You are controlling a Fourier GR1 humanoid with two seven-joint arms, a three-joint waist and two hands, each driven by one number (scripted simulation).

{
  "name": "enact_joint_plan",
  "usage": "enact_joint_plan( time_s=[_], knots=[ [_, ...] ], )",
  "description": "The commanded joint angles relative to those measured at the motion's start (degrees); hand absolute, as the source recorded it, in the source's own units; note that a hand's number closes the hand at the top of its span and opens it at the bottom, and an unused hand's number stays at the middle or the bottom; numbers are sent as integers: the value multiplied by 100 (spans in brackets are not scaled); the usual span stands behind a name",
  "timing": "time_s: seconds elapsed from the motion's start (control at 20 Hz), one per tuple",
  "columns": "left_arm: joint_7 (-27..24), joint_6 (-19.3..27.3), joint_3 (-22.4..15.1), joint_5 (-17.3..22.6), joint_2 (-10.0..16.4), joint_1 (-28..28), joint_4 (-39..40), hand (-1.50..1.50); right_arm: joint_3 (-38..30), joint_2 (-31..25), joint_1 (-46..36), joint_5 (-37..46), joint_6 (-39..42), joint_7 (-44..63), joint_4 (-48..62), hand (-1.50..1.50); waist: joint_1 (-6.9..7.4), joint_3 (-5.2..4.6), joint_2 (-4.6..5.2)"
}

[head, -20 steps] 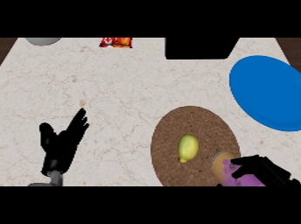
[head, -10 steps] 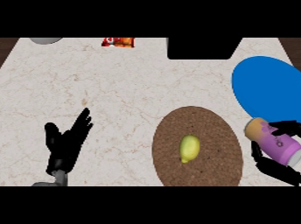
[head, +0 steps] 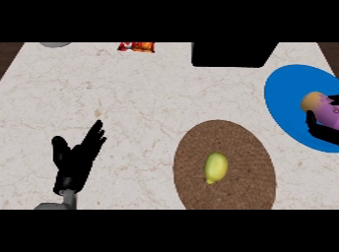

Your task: Pick the can from the placemat and place it in the plate

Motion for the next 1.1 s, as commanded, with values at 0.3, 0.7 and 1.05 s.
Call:
enact_joint_plan(
  time_s=[0.3,0.7,1.05],
  knots=[
    [78,-6,9,-66,-53,-212,106,0,-886,-731,-2328,-174,311,-1763,3972,150,125,11,59],
    [177,-129,-93,10,-131,-399,-39,0,-1,-1161,-2647,890,837,-698,5254,-150,367,23,155],
    [-3,-39,-158,-69,-255,-178,-5,0,-491,-914,-2743,394,1518,-1814,5606,-150,302,45,150]
  ],
)
